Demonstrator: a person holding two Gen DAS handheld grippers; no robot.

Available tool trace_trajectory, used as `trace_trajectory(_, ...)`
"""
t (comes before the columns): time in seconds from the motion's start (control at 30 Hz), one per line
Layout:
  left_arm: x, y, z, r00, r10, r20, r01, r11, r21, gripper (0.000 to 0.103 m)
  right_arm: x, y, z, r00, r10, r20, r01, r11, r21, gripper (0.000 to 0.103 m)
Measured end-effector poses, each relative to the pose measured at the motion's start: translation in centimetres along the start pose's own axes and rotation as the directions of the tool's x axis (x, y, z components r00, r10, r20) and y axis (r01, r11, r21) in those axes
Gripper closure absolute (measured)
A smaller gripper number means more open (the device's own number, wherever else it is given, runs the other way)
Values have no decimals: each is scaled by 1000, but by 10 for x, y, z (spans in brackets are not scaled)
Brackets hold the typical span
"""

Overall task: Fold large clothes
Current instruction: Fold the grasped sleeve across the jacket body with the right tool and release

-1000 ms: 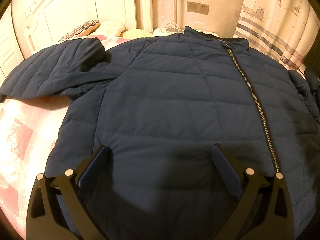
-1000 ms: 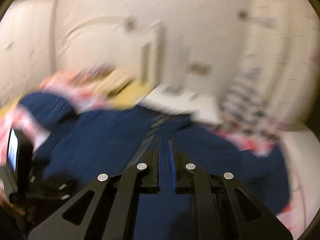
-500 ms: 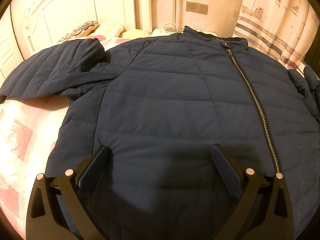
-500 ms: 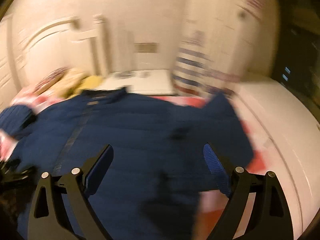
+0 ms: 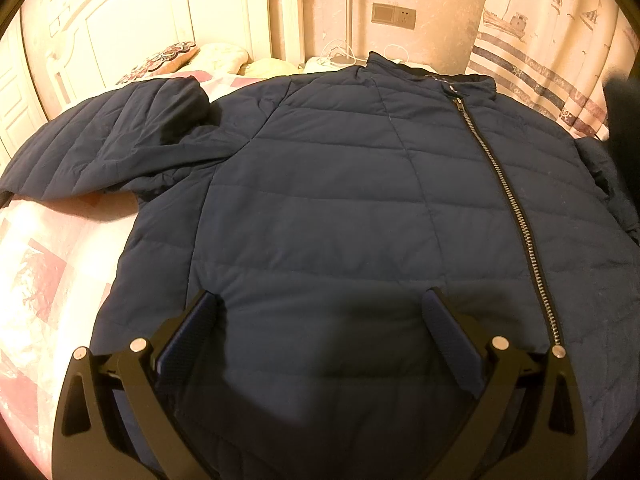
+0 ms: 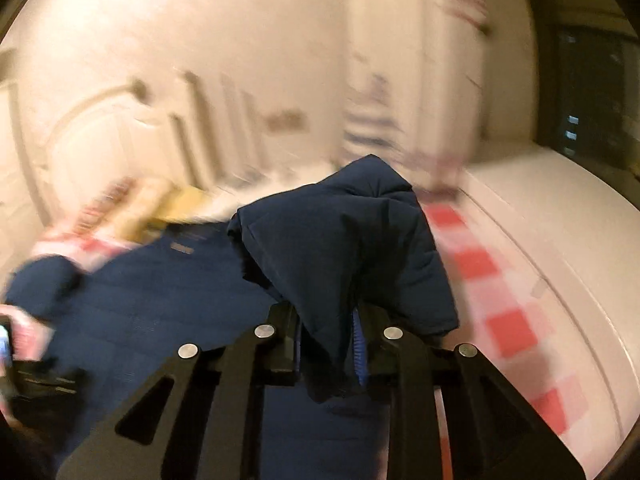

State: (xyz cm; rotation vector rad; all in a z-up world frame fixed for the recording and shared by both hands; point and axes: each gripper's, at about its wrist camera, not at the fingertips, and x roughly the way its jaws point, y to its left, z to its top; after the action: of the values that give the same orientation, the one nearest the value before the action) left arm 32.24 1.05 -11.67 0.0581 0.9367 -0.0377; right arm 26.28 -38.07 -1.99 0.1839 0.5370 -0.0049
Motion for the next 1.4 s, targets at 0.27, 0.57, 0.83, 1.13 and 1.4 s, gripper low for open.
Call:
trace_trajectory(0.27, -2, 6, -1, 999, -35, 11, 35, 999, -27, 2, 20, 160, 3, 915, 339, -218, -378, 909, -177, 70)
trace_trajectory(0.57, -4, 10, -1, 998, -62, 24, 63, 997, -50, 2, 8, 113, -15, 957, 246, -154, -264, 958, -114, 12)
trace_trajectory(0.83, -24, 26, 2, 965, -253, 73, 263, 947, -185, 3, 24, 43, -70, 960, 8, -280, -21, 999, -44, 13)
trace_trajectory(1.13, -64, -108, -15, 974, -161, 162, 78, 900, 429, 2, 34, 21, -98, 956, 23, -292, -17, 1000, 25, 12)
trace_trajectory(1.4, -38, -132, 11, 984, -143, 110, 61, 837, 544, 79, 35, 21, -97, 957, 38, -288, -27, 999, 43, 12)
